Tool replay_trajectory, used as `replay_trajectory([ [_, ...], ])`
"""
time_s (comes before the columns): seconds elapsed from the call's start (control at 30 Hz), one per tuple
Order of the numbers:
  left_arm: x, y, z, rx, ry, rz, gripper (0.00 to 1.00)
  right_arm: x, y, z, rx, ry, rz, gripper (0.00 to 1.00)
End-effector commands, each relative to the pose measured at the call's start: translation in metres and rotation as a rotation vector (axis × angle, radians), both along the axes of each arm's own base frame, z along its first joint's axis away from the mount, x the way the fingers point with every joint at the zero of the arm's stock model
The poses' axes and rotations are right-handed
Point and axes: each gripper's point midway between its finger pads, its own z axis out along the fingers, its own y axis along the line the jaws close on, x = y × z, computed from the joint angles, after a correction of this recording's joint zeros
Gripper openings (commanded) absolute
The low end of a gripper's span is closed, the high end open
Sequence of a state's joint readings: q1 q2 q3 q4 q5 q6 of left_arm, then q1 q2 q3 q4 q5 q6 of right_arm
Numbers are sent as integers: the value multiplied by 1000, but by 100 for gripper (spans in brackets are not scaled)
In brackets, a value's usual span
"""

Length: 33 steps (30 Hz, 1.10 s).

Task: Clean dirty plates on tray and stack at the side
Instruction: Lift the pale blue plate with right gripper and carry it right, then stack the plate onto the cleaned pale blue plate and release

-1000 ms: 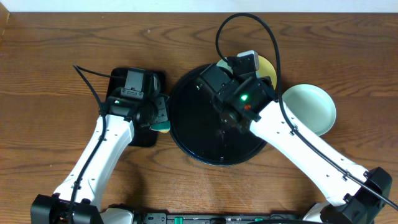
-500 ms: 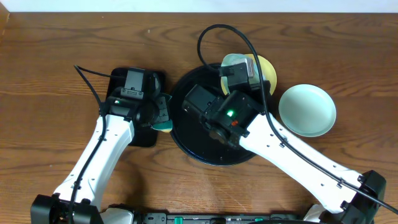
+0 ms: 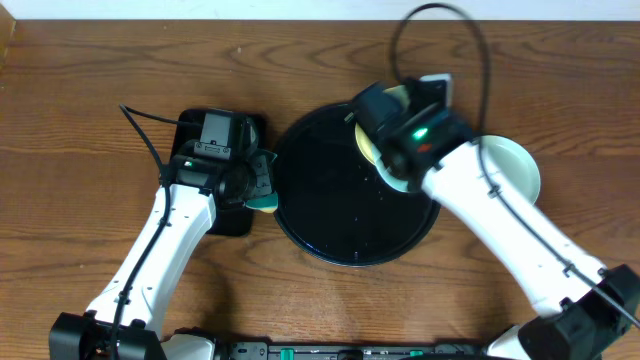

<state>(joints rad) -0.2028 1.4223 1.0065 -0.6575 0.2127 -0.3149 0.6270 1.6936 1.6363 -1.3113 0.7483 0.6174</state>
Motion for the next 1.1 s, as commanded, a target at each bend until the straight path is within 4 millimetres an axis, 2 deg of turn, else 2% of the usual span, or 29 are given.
replay_trajectory([
  [0.0,2,-2,4,-18,-7,3,8,2,7,-23,256,203,102,1],
  [0.13,2,-2,4,-18,-7,3,7,11,-20,-31,444,262,54,1],
  [0.23,2,-1,4,-18,-7,3,7,15,-56,-34,524,264,-52,1],
  [0.27,2,-1,4,-18,-8,3,8,15,-77,-35,539,256,-123,1],
  [0.4,2,-1,4,-18,-8,3,8,7,-138,-45,562,242,-313,1],
  [0.5,2,-1,4,-18,-8,3,7,-3,-178,-60,570,238,-433,1],
  [0.63,2,-1,4,-18,-8,3,7,-23,-218,-90,571,234,-584,1],
  [0.7,3,-2,5,-19,-13,3,7,-29,-228,-106,584,231,-621,1],
  [0.8,5,-2,6,-21,-22,3,7,-35,-234,-129,586,231,-641,1],
  [0.9,7,-2,7,-22,-29,3,7,-33,-231,-149,590,214,-629,1],
  [1.07,9,-3,8,-24,-37,3,7,-24,-216,-178,612,179,-562,1],
])
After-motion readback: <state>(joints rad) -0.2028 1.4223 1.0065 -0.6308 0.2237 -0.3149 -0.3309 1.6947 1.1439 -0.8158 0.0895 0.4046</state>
